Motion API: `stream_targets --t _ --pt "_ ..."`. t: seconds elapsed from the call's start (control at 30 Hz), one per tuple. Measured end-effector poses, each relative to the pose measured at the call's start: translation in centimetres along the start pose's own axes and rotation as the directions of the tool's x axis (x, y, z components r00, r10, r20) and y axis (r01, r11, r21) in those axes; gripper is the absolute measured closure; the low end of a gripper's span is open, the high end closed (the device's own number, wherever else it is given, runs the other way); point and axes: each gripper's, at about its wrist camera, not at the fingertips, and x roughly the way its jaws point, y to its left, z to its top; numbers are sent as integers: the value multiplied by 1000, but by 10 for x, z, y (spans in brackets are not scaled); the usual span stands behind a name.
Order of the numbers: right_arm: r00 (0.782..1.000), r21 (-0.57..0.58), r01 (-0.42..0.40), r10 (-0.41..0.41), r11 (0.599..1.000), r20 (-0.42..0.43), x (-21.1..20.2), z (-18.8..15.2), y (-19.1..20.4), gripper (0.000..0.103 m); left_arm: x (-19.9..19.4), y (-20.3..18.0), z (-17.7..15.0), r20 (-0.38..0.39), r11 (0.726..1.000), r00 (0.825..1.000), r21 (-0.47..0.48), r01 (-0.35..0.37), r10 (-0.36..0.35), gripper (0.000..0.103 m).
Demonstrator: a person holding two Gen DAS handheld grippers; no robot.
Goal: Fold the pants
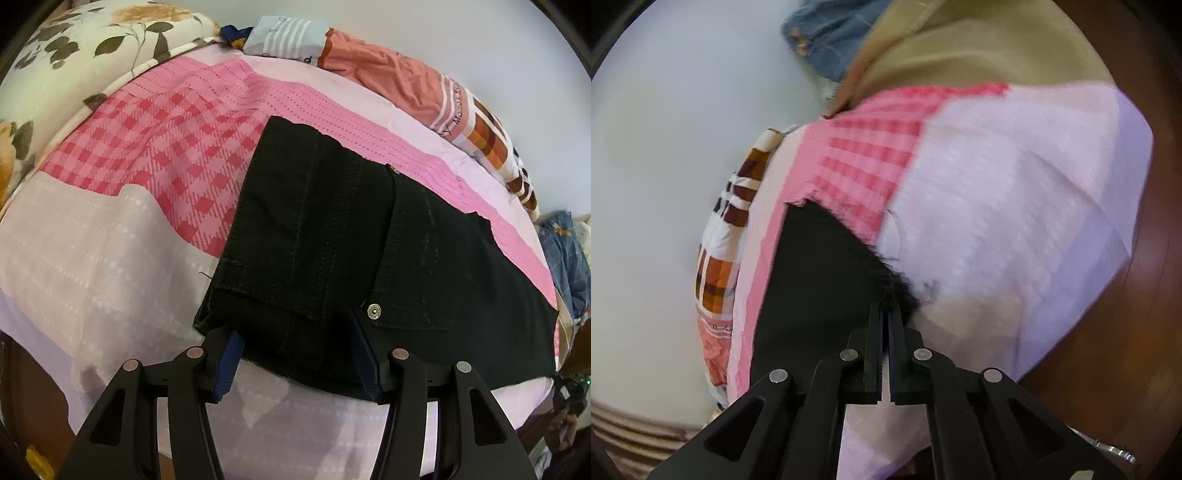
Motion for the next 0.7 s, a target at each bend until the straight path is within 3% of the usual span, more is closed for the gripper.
stream_targets --t 0.1,0.27,0.4,0.43,0.5,0.53,0.57,0.63,0.67,0.7 --pt "1000 -12 -11 11 1000 6 0 2 3 101 -1 -1 -1 2 1000 1000 17 3 -3 48" --pt "999 -40 43 -43 998 3 -1 5 4 101 -2 -2 -3 7 1000 1000 7 17 -17 48" --pt "975 -33 169 -162 985 149 -32 17 4 94 -7 0 -6 19 999 999 -11 48 -48 48" --pt "974 -44 142 -131 989 184 -43 23 9 94 -9 1 -7 23 999 998 -12 53 -53 48" --pt "989 -114 34 -17 993 147 -43 34 25 92 -12 1 -8 36 998 997 -16 65 -64 48" --pt "993 -193 26 -4 981 114 -37 38 44 91 -13 1 -8 41 997 996 -22 75 -74 48" --pt "995 -269 53 -27 962 101 -30 41 61 88 -14 1 -8 45 996 996 -28 82 -81 48" --pt "994 -467 99 -69 879 82 -7 43 105 68 -19 0 -8 60 995 994 -43 89 -86 47" --pt "994 -533 113 -88 839 71 8 44 123 49 -21 0 -9 65 995 994 -50 91 -88 47" --pt "994 -559 110 -92 822 59 18 44 132 44 -22 -1 -9 68 994 994 -55 90 -86 48"
